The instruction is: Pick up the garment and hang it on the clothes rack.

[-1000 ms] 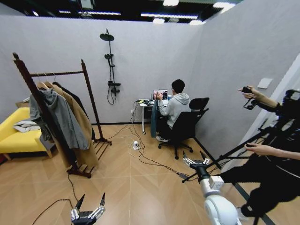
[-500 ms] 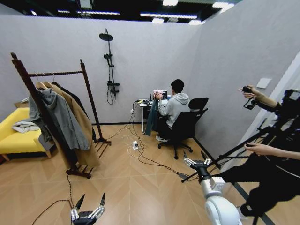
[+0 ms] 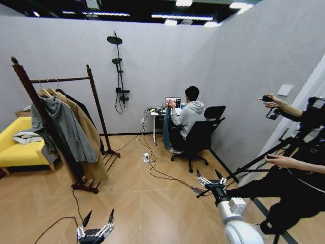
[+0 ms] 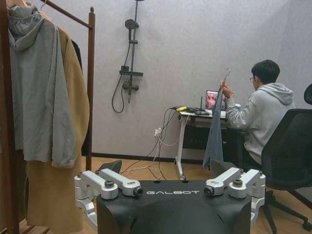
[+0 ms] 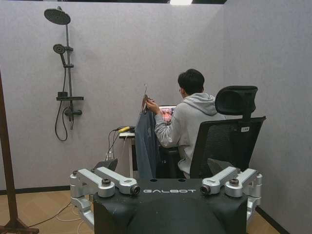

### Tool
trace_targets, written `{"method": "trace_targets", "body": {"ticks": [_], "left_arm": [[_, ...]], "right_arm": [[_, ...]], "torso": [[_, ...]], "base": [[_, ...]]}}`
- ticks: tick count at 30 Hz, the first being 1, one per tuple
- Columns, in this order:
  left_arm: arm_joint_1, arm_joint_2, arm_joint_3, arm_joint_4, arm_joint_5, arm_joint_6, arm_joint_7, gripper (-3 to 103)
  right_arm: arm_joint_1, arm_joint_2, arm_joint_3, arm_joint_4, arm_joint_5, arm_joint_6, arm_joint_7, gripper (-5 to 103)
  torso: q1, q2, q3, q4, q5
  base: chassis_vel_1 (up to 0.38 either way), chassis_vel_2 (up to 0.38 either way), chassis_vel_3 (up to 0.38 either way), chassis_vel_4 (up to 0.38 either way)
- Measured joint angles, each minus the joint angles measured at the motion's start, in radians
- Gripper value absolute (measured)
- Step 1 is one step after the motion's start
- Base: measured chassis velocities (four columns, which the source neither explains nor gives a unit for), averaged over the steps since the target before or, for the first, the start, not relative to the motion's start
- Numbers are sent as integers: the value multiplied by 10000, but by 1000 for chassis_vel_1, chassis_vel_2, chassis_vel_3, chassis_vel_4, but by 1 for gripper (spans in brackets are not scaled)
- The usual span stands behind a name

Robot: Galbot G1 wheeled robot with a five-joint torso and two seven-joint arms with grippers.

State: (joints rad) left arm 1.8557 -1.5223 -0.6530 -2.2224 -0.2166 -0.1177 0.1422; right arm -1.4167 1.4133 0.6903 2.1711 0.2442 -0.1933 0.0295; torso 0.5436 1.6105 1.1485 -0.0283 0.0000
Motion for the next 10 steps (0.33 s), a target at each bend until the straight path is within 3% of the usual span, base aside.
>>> {"method": "trace_targets", "body": {"ticks": [10], "left_arm": [[0,0,0,0,0,0,0,100]], "right_arm": [[-193,79,-2,67,0,54,-92,100]], "torso": [[0,0,0,0,-1]], "base": [[0,0,0,0]]}}
